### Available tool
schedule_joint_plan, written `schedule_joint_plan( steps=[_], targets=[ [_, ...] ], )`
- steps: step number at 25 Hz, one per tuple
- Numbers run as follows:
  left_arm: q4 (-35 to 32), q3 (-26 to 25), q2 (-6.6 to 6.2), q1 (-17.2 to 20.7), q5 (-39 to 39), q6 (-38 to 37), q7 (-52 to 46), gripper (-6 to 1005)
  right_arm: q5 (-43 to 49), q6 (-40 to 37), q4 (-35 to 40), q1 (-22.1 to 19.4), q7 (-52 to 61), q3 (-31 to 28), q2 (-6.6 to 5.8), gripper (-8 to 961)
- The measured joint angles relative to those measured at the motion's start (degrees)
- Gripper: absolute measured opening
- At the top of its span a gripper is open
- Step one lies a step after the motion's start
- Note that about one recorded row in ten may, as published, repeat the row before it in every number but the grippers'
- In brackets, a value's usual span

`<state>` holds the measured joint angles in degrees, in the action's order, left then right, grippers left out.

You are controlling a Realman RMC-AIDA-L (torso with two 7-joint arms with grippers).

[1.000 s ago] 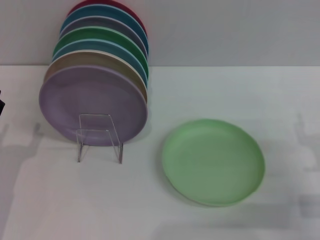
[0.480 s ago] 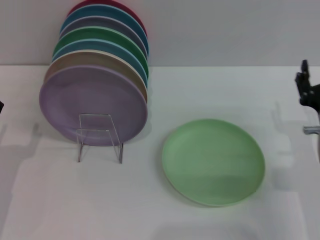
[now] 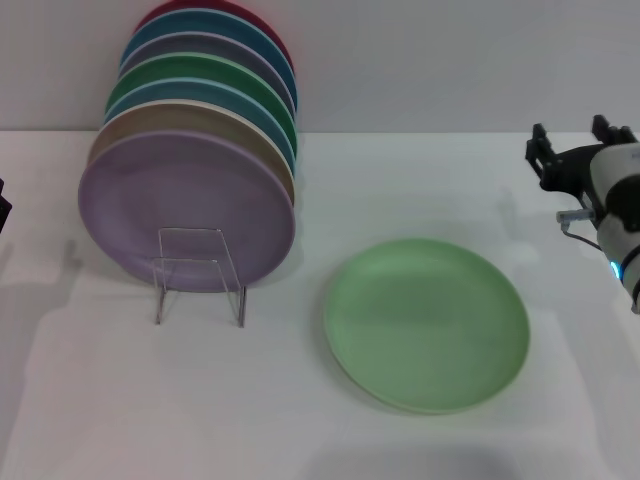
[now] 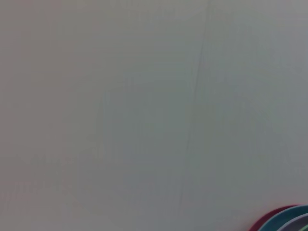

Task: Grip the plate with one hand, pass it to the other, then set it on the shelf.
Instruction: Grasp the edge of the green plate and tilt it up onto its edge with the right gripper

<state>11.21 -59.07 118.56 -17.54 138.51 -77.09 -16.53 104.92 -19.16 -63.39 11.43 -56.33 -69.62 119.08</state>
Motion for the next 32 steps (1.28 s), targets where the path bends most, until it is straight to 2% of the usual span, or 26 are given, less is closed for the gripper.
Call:
schedule_joint_plan(
  steps=[1, 4, 5, 6, 10, 11, 12, 13, 14, 15, 16, 17, 19, 20, 22, 23, 26, 27, 28, 32],
  targets=[
    [0.0, -0.1, 0.0, -0.1, 0.0, 0.2, 0.0, 812, 0.0, 0.0, 0.0, 0.0, 0.0, 0.0, 0.0, 684],
    [0.0, -0.1, 0.0, -0.2, 0.0, 0.3, 0.0, 812, 0.0, 11.5, -1.1, 0.1, 0.1, -6.4, 0.0, 685],
    [0.0, -0.1, 0.0, -0.3, 0.0, 0.3, 0.0, 812, 0.2, 18.7, -1.6, 0.3, 0.2, -10.5, -0.03, 685],
    [0.0, -0.1, 0.0, -0.3, 0.0, 0.3, 0.0, 812, 0.2, 18.7, -1.6, 0.3, 0.2, -10.5, -0.03, 685],
    [0.0, -0.1, 0.0, -0.5, 0.0, 0.3, 0.0, 812, 2.1, 35.1, -2.9, 1.2, 1.8, -19.9, -0.23, 684],
    [0.0, -0.1, 0.0, -0.5, 0.0, 0.3, 0.0, 812, 7.4, 43.1, -4.5, 2.1, 6.1, -24.9, -0.29, 684],
    [0.0, -0.1, 0.0, -0.5, 0.0, 0.3, 0.0, 812, 7.4, 43.1, -4.5, 2.1, 6.1, -24.9, -0.29, 684],
    [0.0, -0.1, 0.01, -0.6, 0.0, 0.3, 0.0, 812, 14.7, 50.1, -6.8, 3.0, 12.1, -28.2, -0.31, 684],
    [0.0, -0.1, 0.01, -0.6, 0.0, 0.3, 0.0, 812, 14.7, 50.1, -6.8, 3.0, 12.1, -28.2, -0.31, 684],
    [0.0, -0.1, 0.0, -0.7, 0.0, 0.3, 0.0, 812, 22.0, 57.1, -9.5, 4.0, 18.0, -30.5, -0.32, 684],
    [0.0, -0.1, 0.0, -0.7, 0.0, 0.3, 0.0, 812, 22.0, 57.1, -9.5, 4.0, 18.0, -30.5, -0.32, 684],
    [0.0, -0.1, 0.0, -0.8, 0.0, 0.4, 0.0, 812, 24.5, 60.3, -10.7, 4.6, 20.2, -31.4, -0.33, 684],
    [0.1, -0.1, 0.03, -1.0, 0.0, 0.4, 0.0, 812, 30.6, 72.9, -13.4, 7.4, 26.8, -35.7, -0.43, 684],
    [0.1, -0.1, 0.05, -1.0, 0.0, 0.4, 0.0, 812, 30.6, 72.9, -13.4, 7.4, 26.8, -35.7, -0.43, 684],
    [0.3, -0.1, 0.09, -1.1, 0.0, 0.4, 0.0, 812, 32.9, 82.2, -13.9, 10.2, 29.9, -39.8, -0.61, 685],
    [0.3, -0.1, 0.09, -1.1, 0.0, 0.4, 0.0, 812, 32.9, 82.2, -13.9, 10.2, 29.9, -39.8, -0.61, 685],
    [0.5, -0.1, 0.17, -1.2, 0.0, 0.4, -0.3, 812, 35.4, 91.0, -13.2, 13.5, 32.2, -44.4, -0.87, 685],
    [0.6, -0.1, 0.17, -1.2, 0.0, 0.4, -0.5, 811, 35.4, 91.0, -13.2, 13.5, 32.2, -44.4, -0.87, 685],
    [0.7, -0.1, 0.18, -1.3, 0.0, 0.4, -0.6, 811, 37.0, 95.0, -11.8, 15.6, 33.2, -46.9, -1.19, 685],
    [1.1, -0.2, 0.18, -1.2, 0.0, 0.1, -0.6, 811, 38.8, 98.7, -9.7, 18.4, 34.4, -49.4, -1.65, 685]
  ],
)
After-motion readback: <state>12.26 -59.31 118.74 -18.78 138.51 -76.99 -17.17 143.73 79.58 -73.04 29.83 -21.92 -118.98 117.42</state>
